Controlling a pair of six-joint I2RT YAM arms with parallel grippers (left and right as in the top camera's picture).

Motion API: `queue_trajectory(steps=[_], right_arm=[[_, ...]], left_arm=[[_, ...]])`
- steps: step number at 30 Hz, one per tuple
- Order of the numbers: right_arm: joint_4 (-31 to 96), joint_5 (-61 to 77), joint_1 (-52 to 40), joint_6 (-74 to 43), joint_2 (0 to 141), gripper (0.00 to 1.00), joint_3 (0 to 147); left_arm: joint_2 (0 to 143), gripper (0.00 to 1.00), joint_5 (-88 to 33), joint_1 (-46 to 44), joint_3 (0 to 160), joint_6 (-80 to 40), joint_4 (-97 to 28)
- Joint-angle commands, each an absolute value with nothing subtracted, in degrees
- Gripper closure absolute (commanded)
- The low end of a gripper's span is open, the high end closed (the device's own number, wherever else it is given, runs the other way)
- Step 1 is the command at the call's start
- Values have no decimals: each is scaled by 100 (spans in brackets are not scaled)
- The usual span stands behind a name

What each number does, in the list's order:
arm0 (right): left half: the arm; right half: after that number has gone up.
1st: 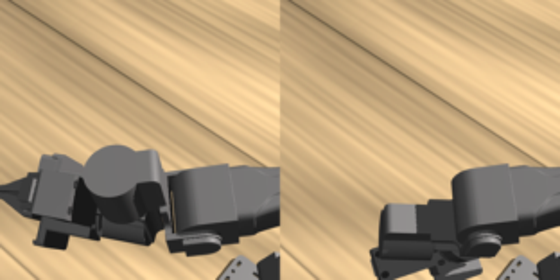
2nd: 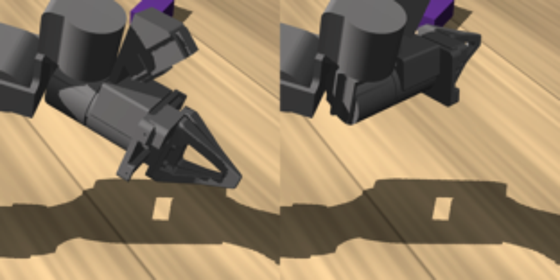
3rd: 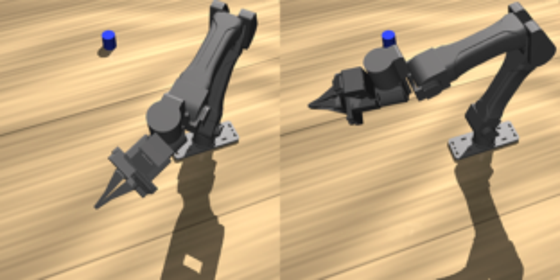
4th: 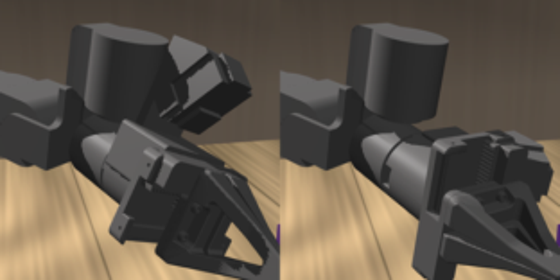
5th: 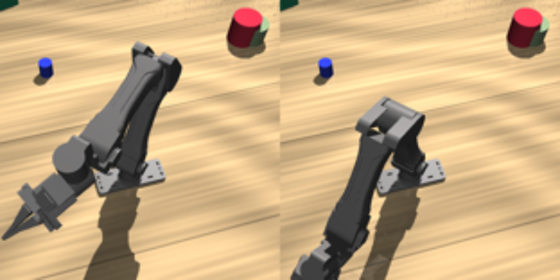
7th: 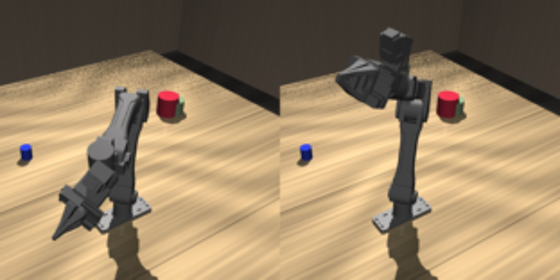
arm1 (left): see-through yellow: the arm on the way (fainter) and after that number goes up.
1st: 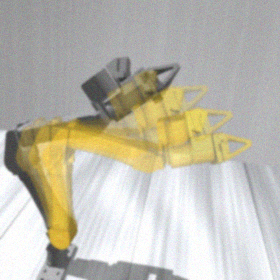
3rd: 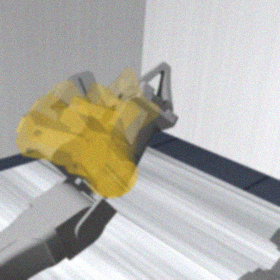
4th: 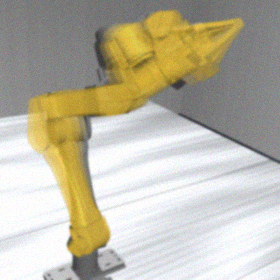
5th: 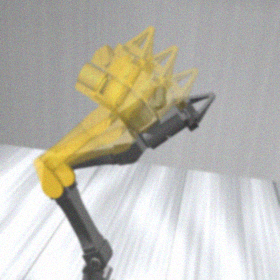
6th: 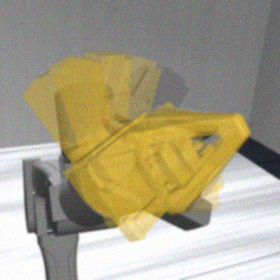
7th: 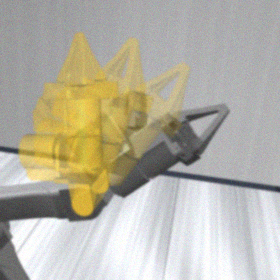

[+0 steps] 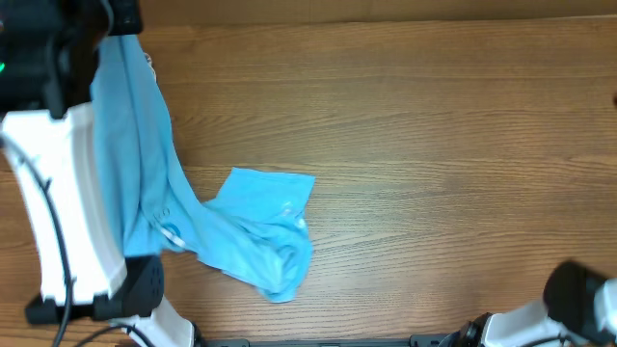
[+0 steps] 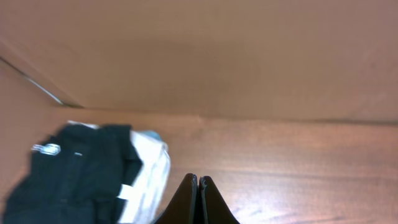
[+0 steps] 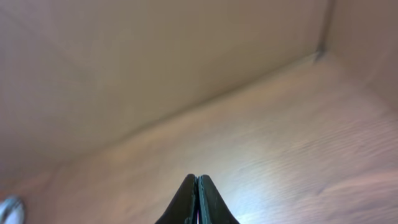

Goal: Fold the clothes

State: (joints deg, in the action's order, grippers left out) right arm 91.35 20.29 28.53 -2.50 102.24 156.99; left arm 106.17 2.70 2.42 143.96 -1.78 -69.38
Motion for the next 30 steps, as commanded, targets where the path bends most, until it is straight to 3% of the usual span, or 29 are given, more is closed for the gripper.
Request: queue_trajectory(steps=[1, 7, 13, 16, 22, 30], right_arm=[[9537, 3057, 2600, 198, 10586, 92, 15745], [9706, 3100, 1706, 449, 10840, 71, 15023], [9706, 2749, 528, 499, 10840, 57, 13609], [9695, 2674, -56, 497, 10840, 39, 12761], [9153, 2672, -1306, 491, 10833, 38, 11122], [7531, 2545, -3072, -200, 10836, 37, 9445]], left_arm=[[10766, 96, -115, 255, 14451, -281, -6893], [10855, 96, -108, 250, 14451, -276, -6890], [10855, 96, -89, 261, 14451, -272, -6956], [10857, 96, -89, 263, 14451, -270, -7006], [10860, 96, 16, 266, 14451, -233, -7096], [10860, 96, 40, 266, 14449, -233, -7234]])
